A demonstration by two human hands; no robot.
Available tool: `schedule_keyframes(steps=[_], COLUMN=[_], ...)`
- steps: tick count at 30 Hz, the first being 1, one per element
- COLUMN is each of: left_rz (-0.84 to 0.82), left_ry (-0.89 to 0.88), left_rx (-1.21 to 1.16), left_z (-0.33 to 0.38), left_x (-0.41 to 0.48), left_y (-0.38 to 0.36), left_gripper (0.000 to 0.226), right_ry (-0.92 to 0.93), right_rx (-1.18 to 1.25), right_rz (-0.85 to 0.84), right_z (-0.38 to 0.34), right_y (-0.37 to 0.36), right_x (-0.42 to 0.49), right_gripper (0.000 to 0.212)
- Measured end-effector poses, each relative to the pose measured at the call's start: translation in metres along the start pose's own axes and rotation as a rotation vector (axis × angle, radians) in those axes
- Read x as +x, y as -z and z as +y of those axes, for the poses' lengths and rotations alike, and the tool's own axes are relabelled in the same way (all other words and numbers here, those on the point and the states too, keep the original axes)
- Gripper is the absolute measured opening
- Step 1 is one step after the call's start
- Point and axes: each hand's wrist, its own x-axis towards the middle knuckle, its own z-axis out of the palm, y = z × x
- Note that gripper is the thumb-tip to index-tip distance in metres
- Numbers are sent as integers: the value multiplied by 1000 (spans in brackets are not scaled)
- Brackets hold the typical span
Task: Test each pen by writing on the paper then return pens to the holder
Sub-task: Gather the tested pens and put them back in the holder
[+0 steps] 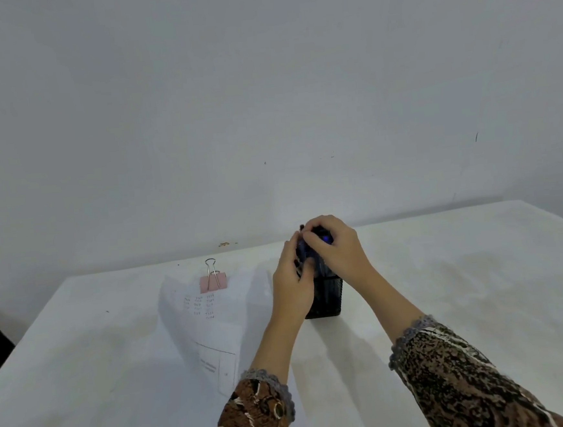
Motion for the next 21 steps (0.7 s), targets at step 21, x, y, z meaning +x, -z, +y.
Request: schedule_keyframes(steps=[21], left_rz=[-115], left_ry=[94], left_rx=[-166], left_z=[-8], left_x=[-5], left_y=[-8], left_gripper=[47], right_ry=[-169], right_rx=[88], right_rz=[-183], right_z=[10], right_y=[9], right_x=[8], right_gripper=[35])
